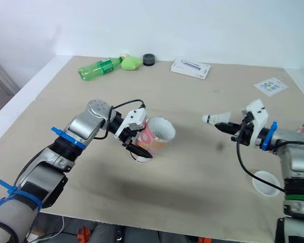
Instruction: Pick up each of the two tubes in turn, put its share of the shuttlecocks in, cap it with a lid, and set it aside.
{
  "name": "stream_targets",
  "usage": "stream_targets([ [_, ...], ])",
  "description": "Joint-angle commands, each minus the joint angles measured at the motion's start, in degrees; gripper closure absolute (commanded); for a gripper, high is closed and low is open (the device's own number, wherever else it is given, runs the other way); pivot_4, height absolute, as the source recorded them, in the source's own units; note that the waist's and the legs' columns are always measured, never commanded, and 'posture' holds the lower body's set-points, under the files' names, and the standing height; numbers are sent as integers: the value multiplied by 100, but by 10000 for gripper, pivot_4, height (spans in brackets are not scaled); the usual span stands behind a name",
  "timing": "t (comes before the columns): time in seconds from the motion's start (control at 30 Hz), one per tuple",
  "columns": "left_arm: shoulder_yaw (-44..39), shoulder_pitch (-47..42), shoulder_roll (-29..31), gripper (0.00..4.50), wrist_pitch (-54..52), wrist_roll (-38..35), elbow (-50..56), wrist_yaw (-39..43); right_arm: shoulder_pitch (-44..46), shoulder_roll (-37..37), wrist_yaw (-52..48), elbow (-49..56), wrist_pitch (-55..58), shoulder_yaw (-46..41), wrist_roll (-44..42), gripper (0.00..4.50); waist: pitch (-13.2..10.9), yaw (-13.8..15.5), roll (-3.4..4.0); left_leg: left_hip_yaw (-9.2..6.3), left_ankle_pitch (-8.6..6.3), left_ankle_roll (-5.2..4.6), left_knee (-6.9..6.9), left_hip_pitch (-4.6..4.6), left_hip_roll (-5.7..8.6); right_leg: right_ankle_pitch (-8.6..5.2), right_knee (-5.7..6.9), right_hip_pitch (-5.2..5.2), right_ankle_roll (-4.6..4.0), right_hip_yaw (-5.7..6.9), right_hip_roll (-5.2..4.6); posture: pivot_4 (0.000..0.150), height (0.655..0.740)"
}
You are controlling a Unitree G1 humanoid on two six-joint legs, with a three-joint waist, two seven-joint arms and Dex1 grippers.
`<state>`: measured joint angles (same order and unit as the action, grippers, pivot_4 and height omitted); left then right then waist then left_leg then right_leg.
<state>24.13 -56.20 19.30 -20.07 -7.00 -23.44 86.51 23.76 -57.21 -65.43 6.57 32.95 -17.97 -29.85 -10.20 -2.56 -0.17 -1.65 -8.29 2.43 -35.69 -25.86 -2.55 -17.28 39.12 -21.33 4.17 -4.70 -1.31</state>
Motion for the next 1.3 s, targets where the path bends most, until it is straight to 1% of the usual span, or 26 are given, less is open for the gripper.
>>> stream_targets([
  [0.03, -27, -17, 27, 11817, 41, 13, 45, -6, -14, -568, -359, 1461, 167, 22, -394, 44189, -1, 0, 3, 2, 0, 0, 0, -1, 2, 0, 0, -2, 0, -2, -2, 1500, 7203],
  [0.13, -2, -21, 27, 11817, 70, 24, 33, 30, 272, -844, -523, 1859, 40, 407, -306, 44189, -2, 0, 3, 7, 0, 0, 2, 1, 1, -1, 0, -3, 2, -5, -4, 1500, 7203],
  [0.2, 2, -42, 8, 11817, 91, 36, -6, 26, 510, -928, -605, 1904, -56, 671, -242, 44189, -4, -1, 0, 5, 0, 1, 1, 1, -1, -2, -2, -4, -1, -2, -4, 1500, 7203],
  [0.37, 5, -34, -12, 11817, 76, 34, 28, 13, 970, -908, -879, 1914, -323, 1216, -116, 44189, -7, 3, -4, 8, 0, 1, -1, -4, 0, -2, -2, -8, -1, -3, -7, 1500, 7203],
  [0.43, 0, -29, -12, 11817, 77, 35, 23, 11, 1100, -886, -968, 1918, -487, 1501, 74, 44189, -7, 5, -4, 6, 0, 1, 5, -5, 0, -4, -3, -9, -4, -2, -7, 1500, 7203],
  [0.57, -13, -48, -20, 11817, 95, 41, -29, 3, 1576, -649, -1010, 1773, -621, 2060, 381, 44189, -7, 1, -3, 6, 0, 1, 7, -5, 0, -5, -2, -11, -5, 0, -6, 1500, 7203],
  [0.6, -15, -49, -24, 11817, 89, 39, -26, 1, 1734, -568, -983, 1711, -617, 2220, 496, 38367, -7, 2, -3, 6, 0, 1, 6, -5, -1, -4, -2, -13, -5, -1, -6, 1500, 7203],
  [0.67, -15, -52, -37, 11817, 87, 41, -25, -4, 1973, -425, -1019, 1641, -635, 2463, 635, 35314, -7, 5, -4, 4, 1, 1, 5, -5, -1, -4, -2, -12, -5, 1, -6, 1500, 7203],
  [0.7, -16, -51, -42, 11817, 85, 40, -22, -8, 2044, -387, -1032, 1638, -614, 2541, 662, 31511, -7, 4, -4, 5, 1, 2, 4, -5, -1, -3, -2, -13, -6, 1, -6, 1500, 7203],
  [0.73, -19, -49, -45, 11817, 84, 37, -18, -13, 2096, -360, -1087, 1670, -600, 2609, 665, 30057, -7, 4, -4, 6, 1, 2, 3, -6, -1, -2, -2, -12, -6, 0, -6, 1500, 7203],
  [0.8, -26, -56, -54, 11817, 82, 34, -26, -21, 2147, -338, -1128, 1726, -586, 2672, 689, 21951, -7, 20, -4, 3, 1, 2, 3, -8, -1, -2, -2, -12, -6, 3, -6, 1500, 7203],
  [0.83, -29, -59, -57, 11817, 80, 33, -28, -24, 2145, -351, -1144, 1770, -545, 2642, 635, 18919, -7, 27, -4, 3, 1, 2, 4, -9, -1, -3, -2, -13, -7, 4, -6, 1500, 7203],
  [0.87, -31, -60, -60, 11817, 78, 34, -30, -30, 2110, -386, -1194, 1821, -499, 2561, 529, 14348, -7, 35, -4, 3, 1, 2, 4, -10, 0, 1, -2, -13, -15, 3, -7, 1500, 7203],
  [0.9, -34, -58, -60, 11817, 76, 32, -27, -31, 2034, -456, -1278, 1872, -478, 2434, 408, 10776, -7, 42, -4, 3, 1, 2, 5, -10, 0, 3, -2, -13, -20, 4, -7, 1500, 7203],
  [0.93, -35, -52, -55, 11817, 82, 34, -29, -29, 1945, -552, -1374, 1905, -371, 2236, 203, 9240, -7, 48, -4, 1, 1, 2, 5, -10, 0, 3, -2, -13, -20, 6, -7, 1500, 7203],
  [1.03, -43, -51, -53, 11817, 87, 29, -39, -32, 1750, -748, -1520, 1828, -131, 1638, -283, 9240, -9, 71, -8, -1, 1, 2, 5, -13, -1, 3, -2, -13, -24, 9, -7, 1500, 7203],
  [1.13, -43, -54, -53, 11817, 95, 20, -61, -35, 1800, -778, -1358, 1554, 372, 1004, -916, 9240, -10, 71, -7, -3, 1, 2, 4, -11, -2, 5, -1, -12, -25, 10, -6, 1500, 7203],
  [1.2, -35, -58, -56, 11817, 103, 18, -80, -22, 1927, -682, -1187, 1312, 554, 972, -1010, 14410, -10, 70, -7, -2, 1, 2, 3, -10, -3, 6, -1, -12, -26, 10, -6, 1500, 7203],
  [1.23, -30, -60, -57, 11817, 108, 19, -86, -14, 1941, -663, -1176, 1267, 579, 1002, -1014, 15244, -9, 70, -7, -2, 1, 2, 3, -10, -3, 6, -1, -12, -26, 10, -5, 1500, 7203],
  [1.3, -26, -78, -73, 11817, 119, 27, -113, -11, 1968, -615, -1222, 1256, 544, 1165, -970, 25415, -10, 70, -7, -1, 1, 2, 3, -9, -3, 7, -1, -12, -27, 9, -5, 1500, 7203],
])
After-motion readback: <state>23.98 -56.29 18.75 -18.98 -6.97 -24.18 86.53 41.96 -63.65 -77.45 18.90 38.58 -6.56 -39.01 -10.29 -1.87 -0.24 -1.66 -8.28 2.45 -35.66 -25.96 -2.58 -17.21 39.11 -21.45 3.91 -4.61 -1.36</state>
